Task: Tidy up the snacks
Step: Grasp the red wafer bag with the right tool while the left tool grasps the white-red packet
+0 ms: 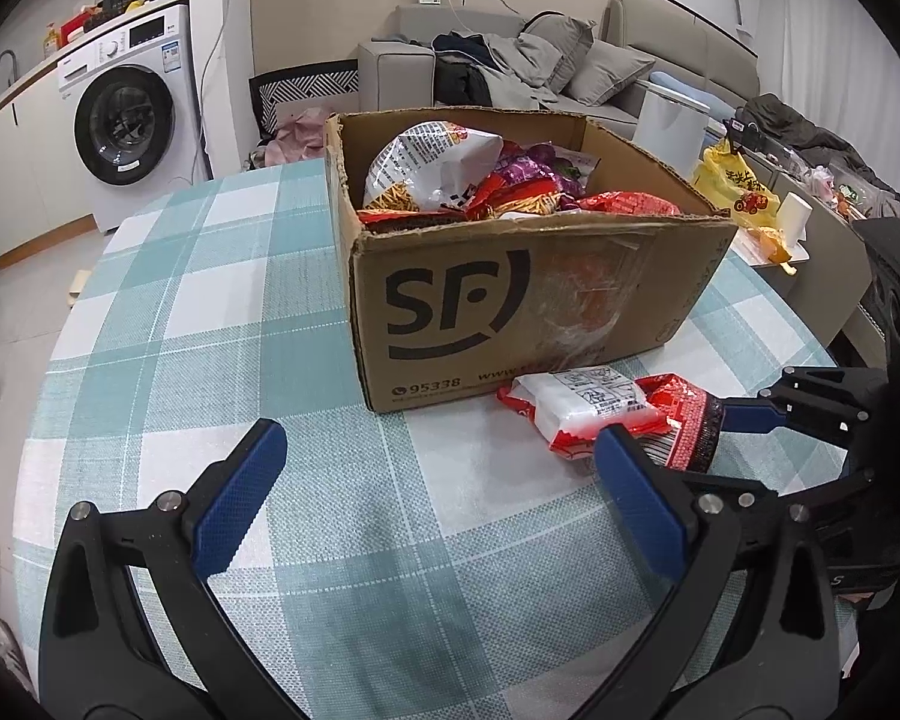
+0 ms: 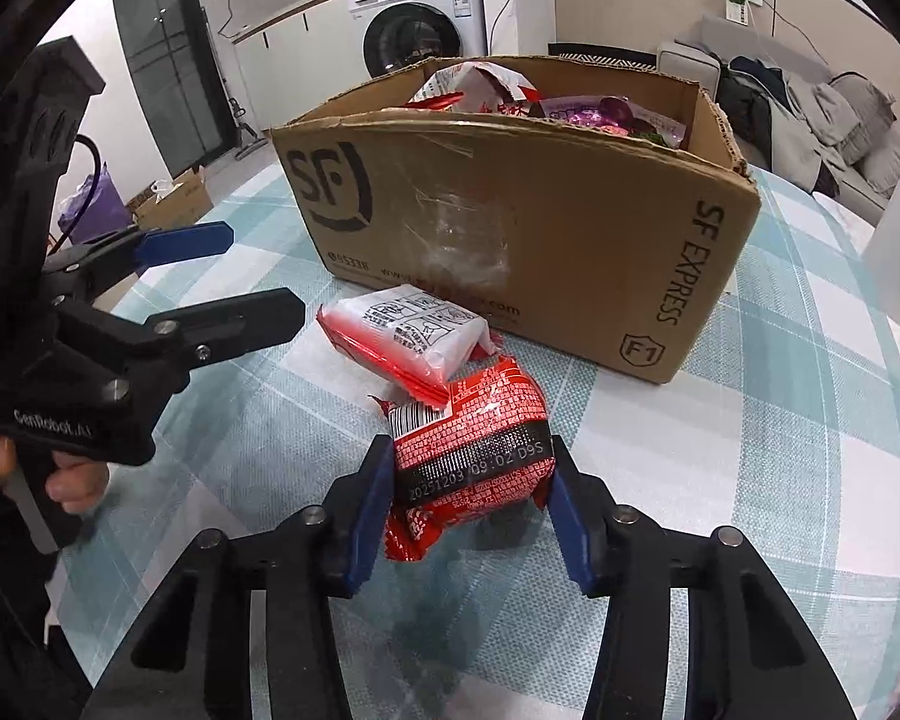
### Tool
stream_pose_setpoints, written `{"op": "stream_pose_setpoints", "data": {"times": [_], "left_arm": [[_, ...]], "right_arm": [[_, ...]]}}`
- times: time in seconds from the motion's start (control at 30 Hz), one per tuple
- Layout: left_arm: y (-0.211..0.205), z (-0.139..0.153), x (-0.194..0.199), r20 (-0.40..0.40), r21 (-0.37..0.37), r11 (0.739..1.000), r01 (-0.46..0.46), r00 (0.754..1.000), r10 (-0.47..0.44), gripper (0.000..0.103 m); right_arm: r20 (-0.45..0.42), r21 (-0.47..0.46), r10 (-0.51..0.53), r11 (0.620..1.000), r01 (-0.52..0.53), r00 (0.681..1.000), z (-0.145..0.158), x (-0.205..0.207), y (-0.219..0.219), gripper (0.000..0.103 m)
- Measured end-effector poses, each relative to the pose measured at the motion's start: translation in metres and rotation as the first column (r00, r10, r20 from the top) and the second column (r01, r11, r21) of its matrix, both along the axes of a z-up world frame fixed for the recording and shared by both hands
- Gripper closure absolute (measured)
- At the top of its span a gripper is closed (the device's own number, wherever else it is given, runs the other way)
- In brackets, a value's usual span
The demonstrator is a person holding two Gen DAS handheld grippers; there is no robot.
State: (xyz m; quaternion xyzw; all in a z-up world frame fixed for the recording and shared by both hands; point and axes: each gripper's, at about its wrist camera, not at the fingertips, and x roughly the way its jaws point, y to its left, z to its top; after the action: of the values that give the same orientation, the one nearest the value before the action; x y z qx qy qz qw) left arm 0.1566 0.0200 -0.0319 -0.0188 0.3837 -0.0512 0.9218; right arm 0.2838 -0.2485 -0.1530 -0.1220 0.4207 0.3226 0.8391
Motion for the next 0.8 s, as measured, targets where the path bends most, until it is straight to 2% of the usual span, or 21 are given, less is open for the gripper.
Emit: {"op": "stream_pose_setpoints", "data": {"times": [0.27, 0.57, 0.8], "left_arm": [[-0.002, -0.004, 0.002, -0.006, 0.0, 1.0, 0.004, 1.0, -0.004, 0.001], [-0.005, -0.007, 0.003, -0.014, -0.009, 1.0, 0.019, 1.0, -0.019, 0.001], [-0.018, -0.014, 0.007, -0.04, -0.027, 0.999, 0.044, 0.998, -0.045, 0.001]], "right_arm": [[-0.005, 0.01, -0.013, 1.0, 0.013, 1.0, 0.01, 0.003, -0.024, 0.055], [0.003, 0.052, -0.114, 0.992, 0.114, 0.993, 0.023, 0.015, -0.061, 0.055], [0.019, 0.08, -0.137, 0.988, 0.135, 0.99, 0.036, 0.013, -0.074, 0.055]]}}
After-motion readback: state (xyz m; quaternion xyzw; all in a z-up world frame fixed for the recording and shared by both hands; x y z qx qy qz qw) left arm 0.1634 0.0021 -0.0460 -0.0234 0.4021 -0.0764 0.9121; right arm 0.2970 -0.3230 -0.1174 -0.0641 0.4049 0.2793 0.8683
